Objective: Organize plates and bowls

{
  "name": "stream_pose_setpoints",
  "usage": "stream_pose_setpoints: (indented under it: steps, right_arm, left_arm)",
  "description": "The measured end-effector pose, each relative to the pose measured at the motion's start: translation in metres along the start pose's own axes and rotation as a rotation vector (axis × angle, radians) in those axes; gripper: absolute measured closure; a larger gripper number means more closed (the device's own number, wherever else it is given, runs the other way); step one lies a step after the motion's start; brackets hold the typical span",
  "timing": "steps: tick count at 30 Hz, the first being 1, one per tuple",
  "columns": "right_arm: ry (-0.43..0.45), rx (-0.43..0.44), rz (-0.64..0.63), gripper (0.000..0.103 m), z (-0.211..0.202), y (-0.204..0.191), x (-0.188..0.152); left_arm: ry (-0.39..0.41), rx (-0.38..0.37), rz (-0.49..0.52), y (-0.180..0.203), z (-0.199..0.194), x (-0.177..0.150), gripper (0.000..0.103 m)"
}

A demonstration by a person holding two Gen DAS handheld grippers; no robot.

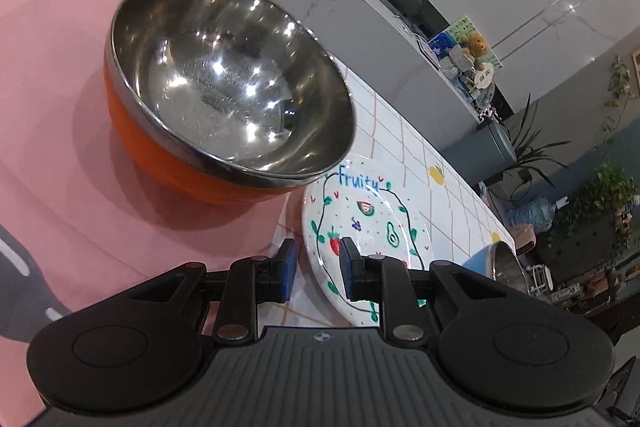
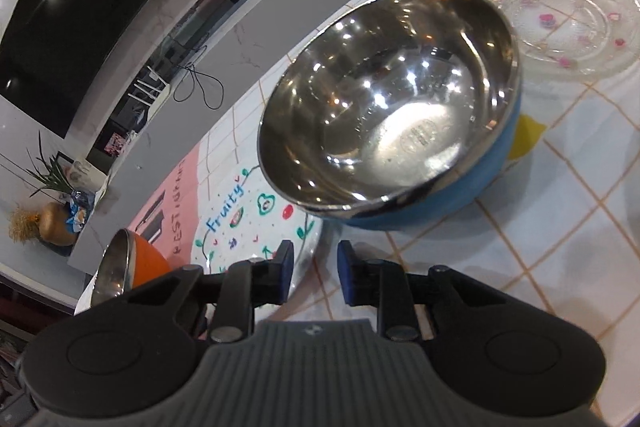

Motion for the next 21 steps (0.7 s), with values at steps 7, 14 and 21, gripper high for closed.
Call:
stream_pose_setpoints:
  steps: [7,14,21]
  right_arm:
    - [-0.007,0.020,0.010,0.096,0.007,-0.001,-0.002]
    - [-0.032,0.012,-0.024,0.096,-0.009,-0.004,-0.012]
    - [-0.077,-0.008,-0.043,0.096,-0.043,0.002,-0.035]
  left_arm:
    - [0.000,0.009,0.013,-0.002,0.002,-0.001,0.095]
    - [-0.036,0.026,0.006,-0.005,-0.022,-0.011,0.094]
    - [-0.077,0.038,-0.009,-0.009,-0.054,-0.039,0.094]
Point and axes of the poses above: each gripper's, at about its wrist camera, not at the fingertips, and z roughly the way its jaws point, y to its right, x to its top, the point moved 8 cm from there along z, roughly the way its jaws point, and after that the axes turned 6 degrees about z, right-handed, at the moved point
